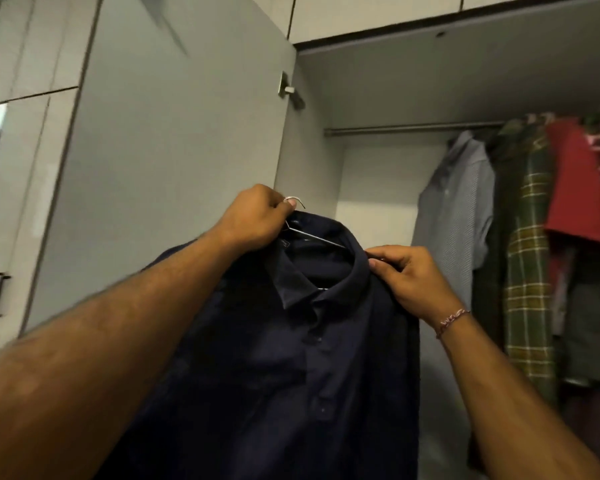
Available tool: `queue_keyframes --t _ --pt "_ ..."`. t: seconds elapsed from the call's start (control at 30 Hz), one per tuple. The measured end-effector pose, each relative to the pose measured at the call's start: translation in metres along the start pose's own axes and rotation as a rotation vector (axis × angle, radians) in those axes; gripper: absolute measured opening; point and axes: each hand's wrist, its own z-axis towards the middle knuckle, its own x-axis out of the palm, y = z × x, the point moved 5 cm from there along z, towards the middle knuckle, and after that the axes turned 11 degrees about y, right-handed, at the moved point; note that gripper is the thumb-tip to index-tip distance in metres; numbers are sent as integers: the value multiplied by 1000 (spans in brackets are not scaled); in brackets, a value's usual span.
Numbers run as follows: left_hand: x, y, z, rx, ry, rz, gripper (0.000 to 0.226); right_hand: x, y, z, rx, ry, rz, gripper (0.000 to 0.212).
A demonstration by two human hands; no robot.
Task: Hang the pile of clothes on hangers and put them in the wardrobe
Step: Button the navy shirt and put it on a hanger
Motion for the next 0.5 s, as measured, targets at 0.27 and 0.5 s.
queue_keyframes --t 0.27,0.5 --pt "73 -30 101 42 -72 209 44 -107 -53 25 112 -73 -367 32" --pt "155 -53 190 90 56 272 48 -172 -86 77 390 -208 -927 24"
